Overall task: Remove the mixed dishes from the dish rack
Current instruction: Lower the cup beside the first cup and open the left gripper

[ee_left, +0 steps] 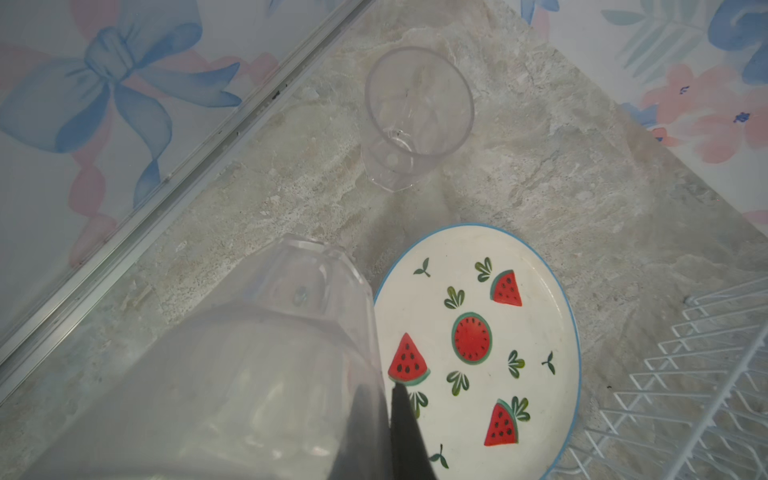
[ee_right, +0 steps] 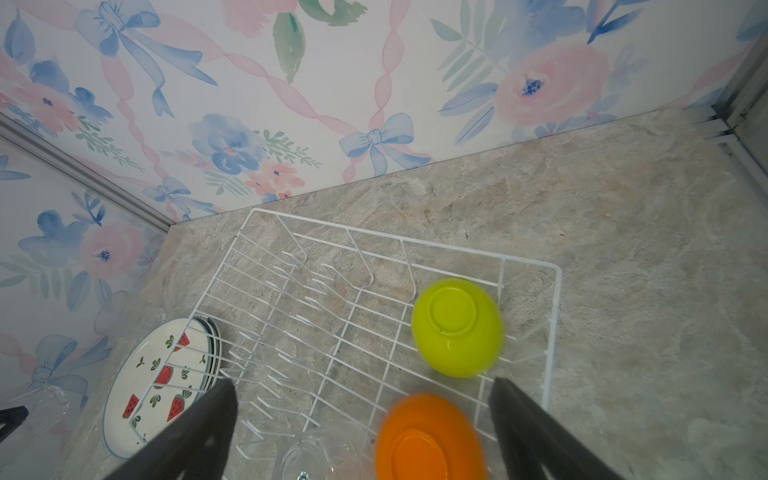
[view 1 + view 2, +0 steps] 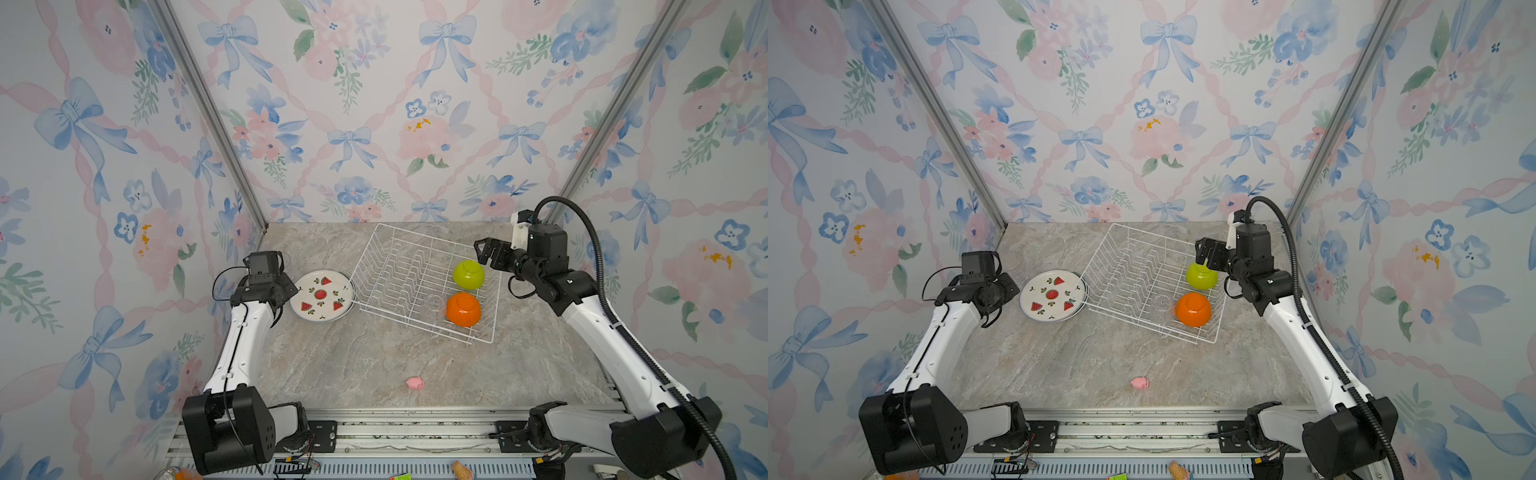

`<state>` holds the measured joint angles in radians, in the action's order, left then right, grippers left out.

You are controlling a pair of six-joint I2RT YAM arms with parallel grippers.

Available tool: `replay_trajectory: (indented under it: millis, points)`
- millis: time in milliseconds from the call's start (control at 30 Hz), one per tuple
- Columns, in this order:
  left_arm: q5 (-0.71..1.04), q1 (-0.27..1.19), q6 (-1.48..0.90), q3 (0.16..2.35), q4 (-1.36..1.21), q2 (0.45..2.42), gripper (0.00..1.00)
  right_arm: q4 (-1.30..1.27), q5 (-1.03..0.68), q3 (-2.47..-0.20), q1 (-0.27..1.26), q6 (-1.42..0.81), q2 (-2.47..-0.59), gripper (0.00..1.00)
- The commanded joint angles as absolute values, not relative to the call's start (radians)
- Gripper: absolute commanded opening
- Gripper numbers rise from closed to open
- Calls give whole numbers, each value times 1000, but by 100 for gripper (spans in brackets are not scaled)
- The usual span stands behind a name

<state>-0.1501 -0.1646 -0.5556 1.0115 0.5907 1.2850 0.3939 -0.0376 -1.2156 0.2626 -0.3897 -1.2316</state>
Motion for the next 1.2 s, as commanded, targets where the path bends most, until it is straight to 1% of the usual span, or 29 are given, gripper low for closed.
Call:
replay_trajectory:
  millis: [0,233,600,633,667,700,767,800,833,933,1000,1100,1133,1167]
  points:
    - [-176,-173,-521,1044,594,1350,0,423,-9,-1184,242,-361,-1202,97]
    - [-139,-175,-495,1097,596,1496,0,425,-8,-1152,233,-359,-1212,97]
    - [-150,-189,-441,1227,626,1654,0,419,-25,-1136,230,-374,-1230,97]
    - [-149,-189,-437,1235,626,1660,2,420,-21,-1138,229,-379,-1234,97]
    - [-149,-189,-434,1242,627,1667,8,421,-20,-1140,229,-383,-1237,97]
    - [-149,-189,-433,1247,625,1671,10,423,-20,-1143,229,-388,-1241,97]
    - [-156,-189,-424,1255,627,1683,14,424,-25,-1146,227,-395,-1248,97]
    - [-160,-188,-420,1260,631,1689,17,425,-26,-1147,227,-397,-1250,97]
    - [-163,-189,-414,1268,637,1695,19,428,-30,-1147,227,-397,-1252,97]
    - [-166,-192,-402,1283,649,1707,19,436,-36,-1147,227,-400,-1249,97]
    - [-165,-192,-402,1288,649,1701,23,436,-39,-1144,227,-404,-1243,97]
    - [-160,-192,-403,1293,648,1678,27,438,-52,-1144,227,-406,-1239,97]
    - [-156,-192,-402,1295,649,1669,32,437,-60,-1144,227,-406,-1239,97]
    - [-149,-192,-399,1296,648,1658,39,437,-72,-1147,227,-405,-1239,97]
